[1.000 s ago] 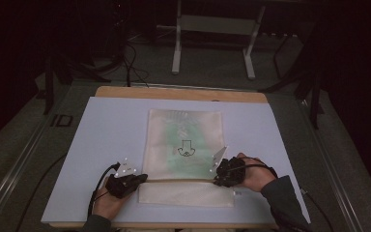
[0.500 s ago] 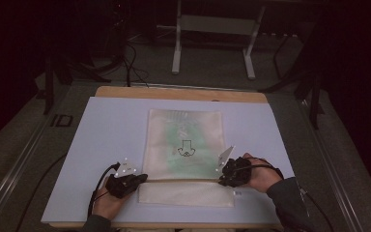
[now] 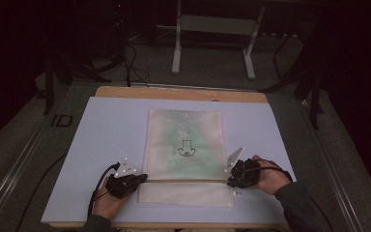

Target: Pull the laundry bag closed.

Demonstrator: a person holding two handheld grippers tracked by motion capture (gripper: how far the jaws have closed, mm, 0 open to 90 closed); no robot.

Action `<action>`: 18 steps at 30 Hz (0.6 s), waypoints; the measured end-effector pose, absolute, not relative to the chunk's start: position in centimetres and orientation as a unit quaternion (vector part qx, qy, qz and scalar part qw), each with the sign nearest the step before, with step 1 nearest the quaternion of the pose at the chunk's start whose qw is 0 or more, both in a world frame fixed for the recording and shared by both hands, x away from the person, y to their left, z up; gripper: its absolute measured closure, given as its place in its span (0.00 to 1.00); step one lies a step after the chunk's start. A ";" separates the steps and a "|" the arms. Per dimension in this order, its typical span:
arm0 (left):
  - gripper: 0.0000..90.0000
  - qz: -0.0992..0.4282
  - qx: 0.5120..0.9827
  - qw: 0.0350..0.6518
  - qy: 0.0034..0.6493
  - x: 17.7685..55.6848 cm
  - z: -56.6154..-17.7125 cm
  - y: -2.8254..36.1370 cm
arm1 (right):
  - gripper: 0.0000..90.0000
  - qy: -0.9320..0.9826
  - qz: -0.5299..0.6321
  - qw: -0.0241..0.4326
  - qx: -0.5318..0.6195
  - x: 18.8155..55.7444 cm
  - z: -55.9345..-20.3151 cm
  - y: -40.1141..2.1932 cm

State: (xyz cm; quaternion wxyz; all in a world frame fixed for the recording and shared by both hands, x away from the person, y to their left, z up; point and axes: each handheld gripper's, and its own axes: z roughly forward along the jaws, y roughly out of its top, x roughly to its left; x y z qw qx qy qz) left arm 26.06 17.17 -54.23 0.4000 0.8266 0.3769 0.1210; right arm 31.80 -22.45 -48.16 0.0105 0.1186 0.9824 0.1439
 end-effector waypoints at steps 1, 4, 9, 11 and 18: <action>1.00 0.121 0.827 0.400 0.377 26.1 -54.2 17.2 | 0.91 0.982 0.148 0.010 0.119 31.8 -48.2 -22.6; 0.99 0.121 0.827 0.400 0.377 26.1 -54.2 17.2 | 0.91 0.981 0.149 0.010 0.121 31.8 -48.3 -22.6; 0.99 0.124 0.828 0.399 0.375 26.0 -54.2 17.1 | 0.91 0.982 0.146 0.013 0.119 31.7 -48.5 -22.4; 0.99 0.127 0.829 0.397 0.374 26.0 -54.2 17.1 | 0.90 0.982 0.146 0.015 0.118 31.7 -48.4 -22.4; 0.99 0.128 0.829 0.397 0.373 25.9 -54.2 17.1 | 0.84 0.982 0.145 0.019 0.120 31.7 -48.1 -22.6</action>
